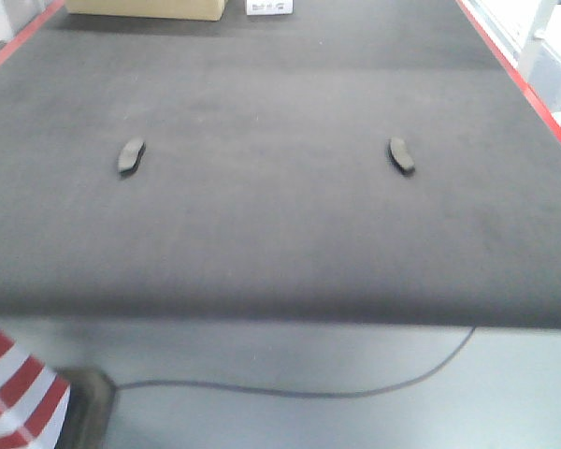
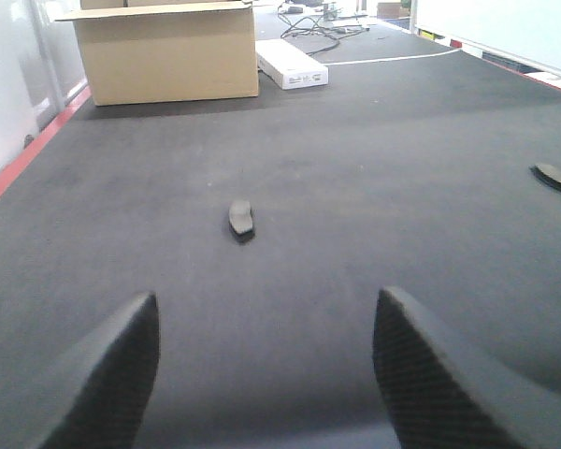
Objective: Move and align brake pads A on conveyor
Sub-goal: 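Back the base away from the conveyor and turn toward the aisle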
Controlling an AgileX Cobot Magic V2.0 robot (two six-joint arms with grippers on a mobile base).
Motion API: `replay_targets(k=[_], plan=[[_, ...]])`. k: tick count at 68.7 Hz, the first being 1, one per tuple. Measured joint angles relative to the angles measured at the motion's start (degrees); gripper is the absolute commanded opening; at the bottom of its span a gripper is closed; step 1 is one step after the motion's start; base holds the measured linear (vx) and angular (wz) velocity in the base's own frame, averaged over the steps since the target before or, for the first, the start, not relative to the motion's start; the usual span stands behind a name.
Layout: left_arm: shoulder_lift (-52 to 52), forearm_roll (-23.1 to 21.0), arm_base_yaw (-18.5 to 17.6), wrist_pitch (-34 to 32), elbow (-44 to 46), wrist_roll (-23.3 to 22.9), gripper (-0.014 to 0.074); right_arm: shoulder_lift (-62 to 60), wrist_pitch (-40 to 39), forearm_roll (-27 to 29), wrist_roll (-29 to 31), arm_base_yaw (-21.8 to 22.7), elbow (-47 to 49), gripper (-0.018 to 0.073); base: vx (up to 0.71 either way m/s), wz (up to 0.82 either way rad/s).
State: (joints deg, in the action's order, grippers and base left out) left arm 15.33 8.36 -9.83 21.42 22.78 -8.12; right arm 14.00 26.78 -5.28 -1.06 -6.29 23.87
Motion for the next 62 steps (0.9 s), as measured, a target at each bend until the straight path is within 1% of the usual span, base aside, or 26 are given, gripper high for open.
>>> replay_targets(k=[25, 44, 54, 62], plan=[[0.0, 0.0, 0.0, 0.0, 0.0, 0.0, 0.0460, 0.0, 0.0, 0.0, 0.0, 0.0, 0.0, 0.0525, -0.43, 0.00], [0.0, 0.0, 0.0, 0.0, 0.0, 0.0, 0.0460, 0.0, 0.0, 0.0, 0.0, 0.0, 0.0, 0.0525, -0.32, -0.06], [-0.1, 0.0, 0.0, 0.0, 0.0, 0.0, 0.0460, 0.0, 0.0, 0.0, 0.0, 0.0, 0.0, 0.0525, -0.21, -0.28], [-0.3, 0.0, 0.0, 0.1, 0.0, 0.0, 0.0460, 0.0, 0.0, 0.0, 0.0, 0.0, 0.0, 0.0525, -0.16, -0.57]])
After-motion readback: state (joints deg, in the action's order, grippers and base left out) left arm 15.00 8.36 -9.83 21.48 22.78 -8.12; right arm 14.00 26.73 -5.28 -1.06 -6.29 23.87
